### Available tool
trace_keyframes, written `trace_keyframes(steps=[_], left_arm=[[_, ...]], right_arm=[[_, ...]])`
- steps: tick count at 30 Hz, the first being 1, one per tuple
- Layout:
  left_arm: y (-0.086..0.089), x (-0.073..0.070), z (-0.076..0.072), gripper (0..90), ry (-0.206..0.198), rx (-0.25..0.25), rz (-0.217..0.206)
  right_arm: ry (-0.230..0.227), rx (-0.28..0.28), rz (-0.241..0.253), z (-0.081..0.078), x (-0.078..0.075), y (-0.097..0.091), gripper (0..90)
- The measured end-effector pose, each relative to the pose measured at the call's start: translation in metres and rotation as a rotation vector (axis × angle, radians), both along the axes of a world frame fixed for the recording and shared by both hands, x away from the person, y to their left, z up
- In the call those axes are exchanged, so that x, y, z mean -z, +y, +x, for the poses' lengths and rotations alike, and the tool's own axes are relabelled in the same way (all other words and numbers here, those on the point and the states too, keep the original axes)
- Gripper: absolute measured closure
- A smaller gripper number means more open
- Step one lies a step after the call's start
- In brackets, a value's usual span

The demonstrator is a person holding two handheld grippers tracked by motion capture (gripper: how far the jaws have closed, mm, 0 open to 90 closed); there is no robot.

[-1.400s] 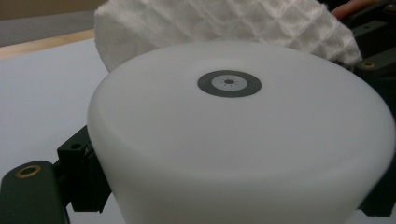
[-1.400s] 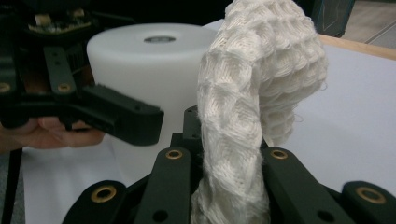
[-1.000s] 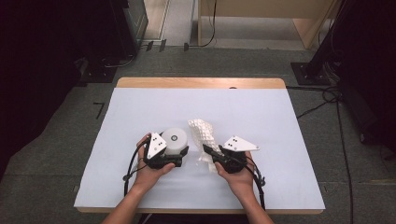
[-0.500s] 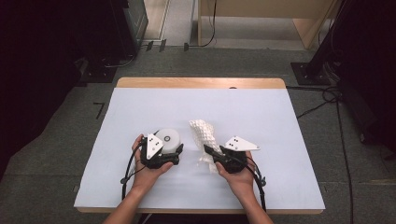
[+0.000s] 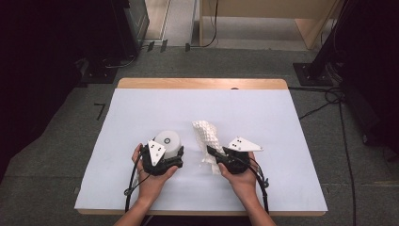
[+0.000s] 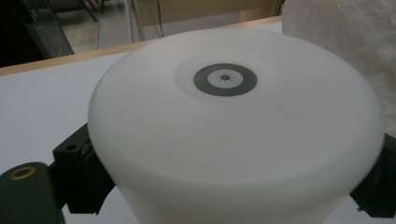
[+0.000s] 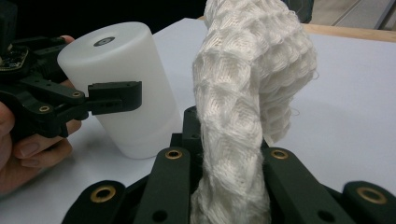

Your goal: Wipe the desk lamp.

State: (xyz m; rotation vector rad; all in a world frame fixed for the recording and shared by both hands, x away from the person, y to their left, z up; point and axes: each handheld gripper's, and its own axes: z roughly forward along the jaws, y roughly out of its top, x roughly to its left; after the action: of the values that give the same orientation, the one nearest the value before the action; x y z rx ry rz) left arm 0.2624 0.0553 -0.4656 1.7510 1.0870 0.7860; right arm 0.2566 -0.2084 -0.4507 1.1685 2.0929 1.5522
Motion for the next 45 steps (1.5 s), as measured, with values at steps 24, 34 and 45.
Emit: trace_keyframes(steps=[24, 34, 45], left_arm=[[0.019, -0.024, 0.013, 8.8, 0.054, 0.437, -0.201], [0.008, -0.019, 0.011, 8.9, 0.083, 0.513, -0.143], [0.021, -0.030, 0.014, 8.9, 0.053, 0.480, -0.170]], right_arm=[[0.016, -0.122, -0.019, -0.011, 0.008, 0.037, 79.1], [-0.034, -0.108, 0.026, -0.012, -0.009, 0.026, 79.2], [0.009, -0.137, -0.010, -0.010, 0.005, 0.035, 79.1]])
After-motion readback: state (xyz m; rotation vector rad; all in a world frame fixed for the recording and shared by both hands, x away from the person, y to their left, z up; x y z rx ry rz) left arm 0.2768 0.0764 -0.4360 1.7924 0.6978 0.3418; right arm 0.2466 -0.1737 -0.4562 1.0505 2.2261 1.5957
